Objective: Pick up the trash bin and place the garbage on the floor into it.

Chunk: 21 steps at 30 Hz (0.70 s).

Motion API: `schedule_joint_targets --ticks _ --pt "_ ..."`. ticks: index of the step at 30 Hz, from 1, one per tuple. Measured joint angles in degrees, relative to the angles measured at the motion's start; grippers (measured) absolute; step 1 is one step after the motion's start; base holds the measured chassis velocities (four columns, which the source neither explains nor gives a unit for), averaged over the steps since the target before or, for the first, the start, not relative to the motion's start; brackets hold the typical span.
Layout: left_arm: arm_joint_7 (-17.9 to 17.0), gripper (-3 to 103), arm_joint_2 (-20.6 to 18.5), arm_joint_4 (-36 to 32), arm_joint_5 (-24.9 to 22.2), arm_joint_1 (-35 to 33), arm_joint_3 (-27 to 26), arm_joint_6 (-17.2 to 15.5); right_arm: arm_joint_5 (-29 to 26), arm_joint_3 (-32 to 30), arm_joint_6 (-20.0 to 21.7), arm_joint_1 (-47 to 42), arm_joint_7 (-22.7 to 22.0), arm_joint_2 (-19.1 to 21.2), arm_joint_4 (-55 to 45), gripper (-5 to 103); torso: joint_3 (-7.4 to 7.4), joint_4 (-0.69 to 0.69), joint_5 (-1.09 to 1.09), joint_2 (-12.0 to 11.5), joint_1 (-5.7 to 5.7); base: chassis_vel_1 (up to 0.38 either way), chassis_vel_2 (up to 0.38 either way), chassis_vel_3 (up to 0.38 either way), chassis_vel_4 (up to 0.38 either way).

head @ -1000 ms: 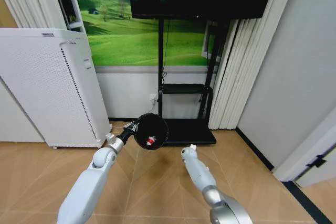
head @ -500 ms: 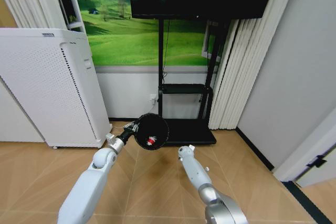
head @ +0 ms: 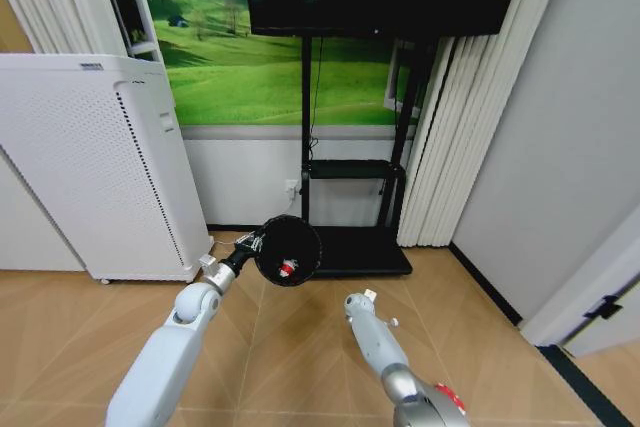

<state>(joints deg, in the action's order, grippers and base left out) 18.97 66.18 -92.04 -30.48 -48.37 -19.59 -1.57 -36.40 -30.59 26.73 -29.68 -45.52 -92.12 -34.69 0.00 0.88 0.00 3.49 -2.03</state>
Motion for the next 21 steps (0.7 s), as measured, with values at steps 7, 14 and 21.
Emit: schedule_joint_targets --ticks 7,14,21 --pt "-0.2 7 -0.6 -1.0 -0.3 -0.8 -0.6 -0.2 2.3 -1.8 -2.1 -0.4 3.2 0.0 0.9 100 0.00 -0.01 0.00 0.0 0.00 0.000 0.000 0.000 0.000" --pt "-0.2 7 -0.9 -1.8 -0.7 -1.1 -0.6 -0.6 3.5 -2.6 -4.1 -0.6 5.2 0.0 1.2 100 0.00 -0.01 0.00 0.0 0.00 0.000 0.000 0.000 0.000" --pt "-0.3 7 -1.1 -2.1 -1.0 -1.3 -1.0 -0.6 4.1 -2.2 -4.2 -1.4 5.0 0.0 1.0 102 0.00 -0.02 0.00 0.0 0.00 0.000 0.000 0.000 0.000"
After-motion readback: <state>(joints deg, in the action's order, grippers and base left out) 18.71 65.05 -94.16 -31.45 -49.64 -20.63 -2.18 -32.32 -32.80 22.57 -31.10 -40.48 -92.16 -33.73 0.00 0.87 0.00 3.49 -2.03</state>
